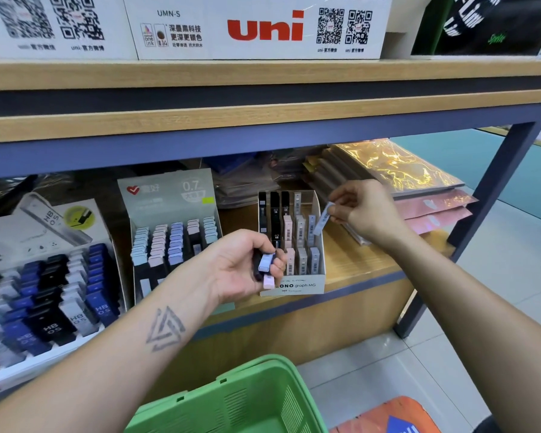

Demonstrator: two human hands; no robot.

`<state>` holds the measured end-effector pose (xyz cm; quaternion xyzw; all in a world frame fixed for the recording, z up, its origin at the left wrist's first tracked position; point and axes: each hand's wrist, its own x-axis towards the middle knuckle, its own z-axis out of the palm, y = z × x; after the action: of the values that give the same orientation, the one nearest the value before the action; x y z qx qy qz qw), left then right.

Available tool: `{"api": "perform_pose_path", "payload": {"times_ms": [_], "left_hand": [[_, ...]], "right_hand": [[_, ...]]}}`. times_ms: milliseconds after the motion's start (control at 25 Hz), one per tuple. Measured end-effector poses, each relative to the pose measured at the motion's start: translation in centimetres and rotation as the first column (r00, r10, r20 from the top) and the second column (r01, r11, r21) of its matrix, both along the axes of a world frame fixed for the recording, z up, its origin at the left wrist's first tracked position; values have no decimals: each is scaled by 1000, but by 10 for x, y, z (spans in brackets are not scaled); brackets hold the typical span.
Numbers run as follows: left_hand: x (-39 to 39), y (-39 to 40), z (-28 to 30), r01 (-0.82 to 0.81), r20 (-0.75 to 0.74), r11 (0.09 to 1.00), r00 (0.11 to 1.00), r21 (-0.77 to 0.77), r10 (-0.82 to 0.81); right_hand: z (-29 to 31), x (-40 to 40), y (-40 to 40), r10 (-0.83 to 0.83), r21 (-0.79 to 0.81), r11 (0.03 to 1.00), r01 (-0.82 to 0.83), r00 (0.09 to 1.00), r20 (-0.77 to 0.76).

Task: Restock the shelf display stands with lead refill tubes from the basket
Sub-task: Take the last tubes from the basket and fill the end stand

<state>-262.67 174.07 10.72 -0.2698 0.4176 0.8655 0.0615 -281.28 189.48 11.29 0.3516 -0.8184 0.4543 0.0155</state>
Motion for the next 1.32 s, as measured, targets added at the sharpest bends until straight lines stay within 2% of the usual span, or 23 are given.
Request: {"api": "perform_pose_path", "payload": {"times_ms": [120,480,680,800,920,960,1000,1040,1080,1120,1200,1320], "left_hand": [[0,1,2,1,-35,1000,999,2,0],[3,3,4,2,-64,999,998,-41,-5],[2,3,0,-6,-80,999,997,-46,2],[2,3,-2,-15,-96,997,995,-79,7],[3,4,-5,-27,-105,988,994,-149,11],[2,4,-5,-41,-107,985,994,-170,23],[2,3,-5,-55,-112,981,993,-185,35],[0,3,-6,-65,-120,979,992,-192,42],[0,1,-6,-69,-129,979,991,-194,44],[-1,0,-6,-70,-137,978,990,-197,43],[-2,-1,-7,-68,-144,973,989,-219,37],[-1,-1,-6,-75,-151,970,988,-231,40]], "right_hand": [[-1,5,-4,-35,88,995,46,992,-124],[-14,10,-18,-7,252,963,97,942,-335],[-24,9,-25,-29,241,960,139,912,-409],[-30,10,-27,-25,233,960,156,876,-482],[-32,12,-27,11,299,931,210,801,-598],[-30,13,-27,17,268,948,173,812,-584],[-25,18,-27,29,206,975,82,874,-484],[-19,22,-27,76,127,991,-39,950,-303],[-13,26,-27,175,58,984,-171,982,-75],[-8,31,-25,289,0,957,-292,949,124],[-5,37,-22,439,-83,896,-437,839,322],[-3,39,-19,508,-165,860,-482,782,362]]}}
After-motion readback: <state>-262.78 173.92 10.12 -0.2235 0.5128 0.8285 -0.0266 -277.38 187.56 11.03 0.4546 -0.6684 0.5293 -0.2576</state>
